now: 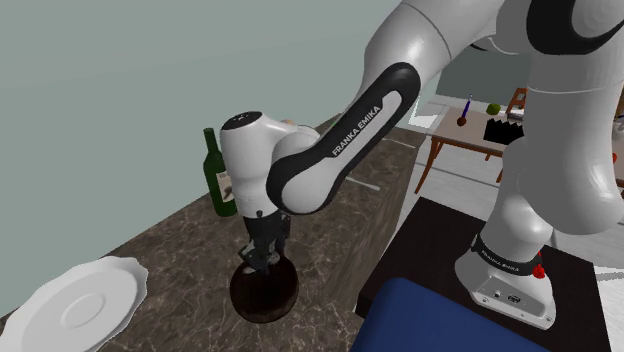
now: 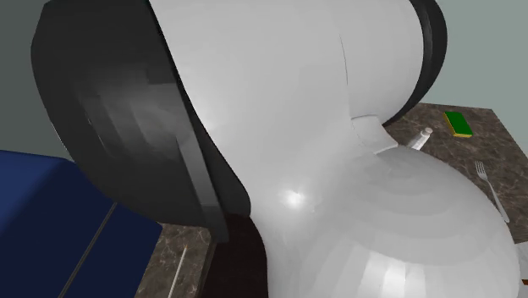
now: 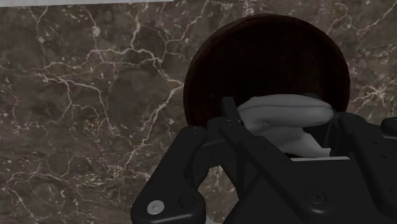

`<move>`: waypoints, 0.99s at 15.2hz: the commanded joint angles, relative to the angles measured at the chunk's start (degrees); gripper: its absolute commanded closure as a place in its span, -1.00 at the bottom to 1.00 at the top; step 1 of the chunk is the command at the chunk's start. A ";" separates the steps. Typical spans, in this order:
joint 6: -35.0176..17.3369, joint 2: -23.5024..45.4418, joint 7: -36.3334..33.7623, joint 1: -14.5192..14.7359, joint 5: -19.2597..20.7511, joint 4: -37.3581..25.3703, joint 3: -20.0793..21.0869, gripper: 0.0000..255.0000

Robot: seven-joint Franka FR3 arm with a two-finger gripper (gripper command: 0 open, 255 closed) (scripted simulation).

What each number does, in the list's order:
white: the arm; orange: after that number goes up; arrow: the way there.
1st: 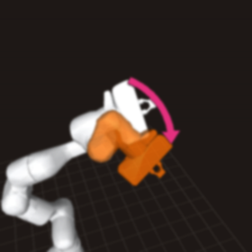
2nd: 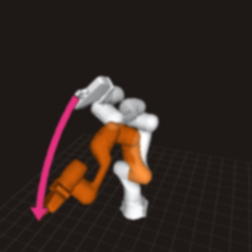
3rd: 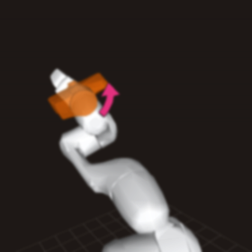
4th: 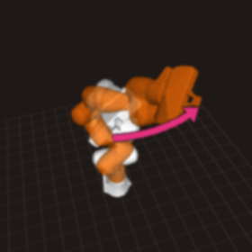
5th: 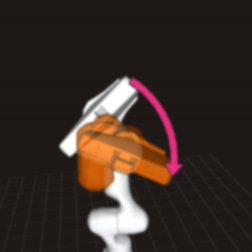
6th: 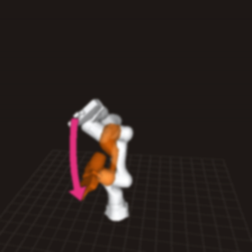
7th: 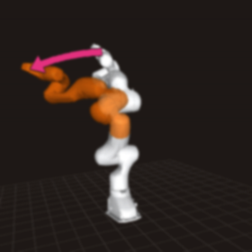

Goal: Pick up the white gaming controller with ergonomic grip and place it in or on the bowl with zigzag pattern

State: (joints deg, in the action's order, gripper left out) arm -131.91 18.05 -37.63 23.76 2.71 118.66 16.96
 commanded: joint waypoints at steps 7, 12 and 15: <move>-4.93 4.56 -1.10 0.79 1.68 0.50 -0.80 1.00; -6.90 6.53 -1.47 1.12 2.38 0.55 -1.23 1.00; -6.90 6.53 -1.47 1.12 2.38 0.55 -1.23 1.00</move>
State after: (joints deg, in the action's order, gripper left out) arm -138.77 24.56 -39.09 24.87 5.08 119.20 15.73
